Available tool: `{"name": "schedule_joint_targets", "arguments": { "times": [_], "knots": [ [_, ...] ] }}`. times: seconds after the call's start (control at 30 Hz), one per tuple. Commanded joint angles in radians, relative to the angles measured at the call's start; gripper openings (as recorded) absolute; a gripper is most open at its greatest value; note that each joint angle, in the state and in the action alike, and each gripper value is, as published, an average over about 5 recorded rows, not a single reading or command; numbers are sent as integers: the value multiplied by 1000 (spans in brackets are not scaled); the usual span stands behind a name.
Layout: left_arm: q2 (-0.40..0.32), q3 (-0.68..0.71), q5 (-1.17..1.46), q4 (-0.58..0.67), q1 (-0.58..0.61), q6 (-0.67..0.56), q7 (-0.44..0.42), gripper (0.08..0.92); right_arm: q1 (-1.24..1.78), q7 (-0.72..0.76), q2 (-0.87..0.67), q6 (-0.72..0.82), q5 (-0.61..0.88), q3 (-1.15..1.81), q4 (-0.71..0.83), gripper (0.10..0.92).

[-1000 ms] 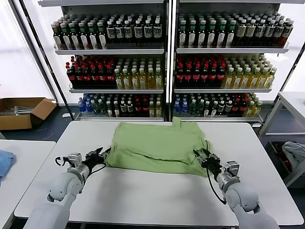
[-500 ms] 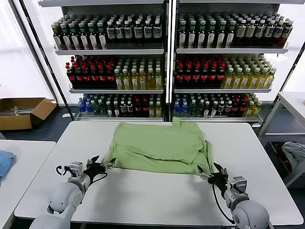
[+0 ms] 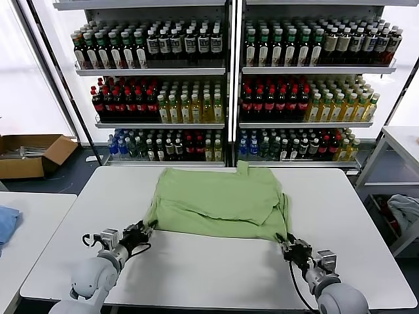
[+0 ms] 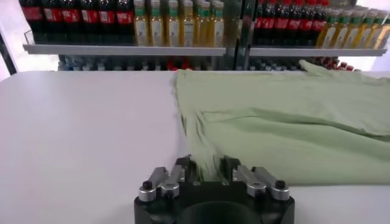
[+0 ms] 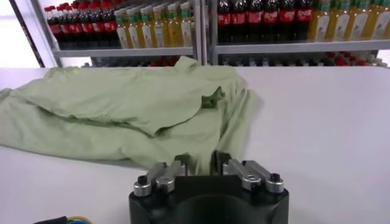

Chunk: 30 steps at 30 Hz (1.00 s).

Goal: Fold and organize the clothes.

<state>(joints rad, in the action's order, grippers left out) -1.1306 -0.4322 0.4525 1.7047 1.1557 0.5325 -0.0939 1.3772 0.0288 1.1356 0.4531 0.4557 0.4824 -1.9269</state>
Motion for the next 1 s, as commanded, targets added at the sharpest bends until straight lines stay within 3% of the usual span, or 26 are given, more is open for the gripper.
{"name": "schedule_joint_targets", "arguments": {
  "times": [0.03, 0.17, 0.43, 0.77, 1.0],
  "knots": [
    [7, -8, -12, 17, 36, -13, -8, 175, 20, 0, 0, 1, 7, 1, -12, 138],
    [23, -26, -13, 75, 86, -18, -8, 96, 59, 3, -6, 1, 14, 13, -43, 112],
    [29, -111, -42, 263, 323, -26, 19, 88, 240, 16, -8, -2, 20, 100, -184, 112],
    [-81, -236, -120, 519, 693, 8, 44, 88, 526, 55, 61, -53, -62, 178, -340, 112],
    [-139, -281, -169, 574, 760, 26, 29, 92, 598, 47, 66, -63, -123, 166, -373, 112]
  ]
}}
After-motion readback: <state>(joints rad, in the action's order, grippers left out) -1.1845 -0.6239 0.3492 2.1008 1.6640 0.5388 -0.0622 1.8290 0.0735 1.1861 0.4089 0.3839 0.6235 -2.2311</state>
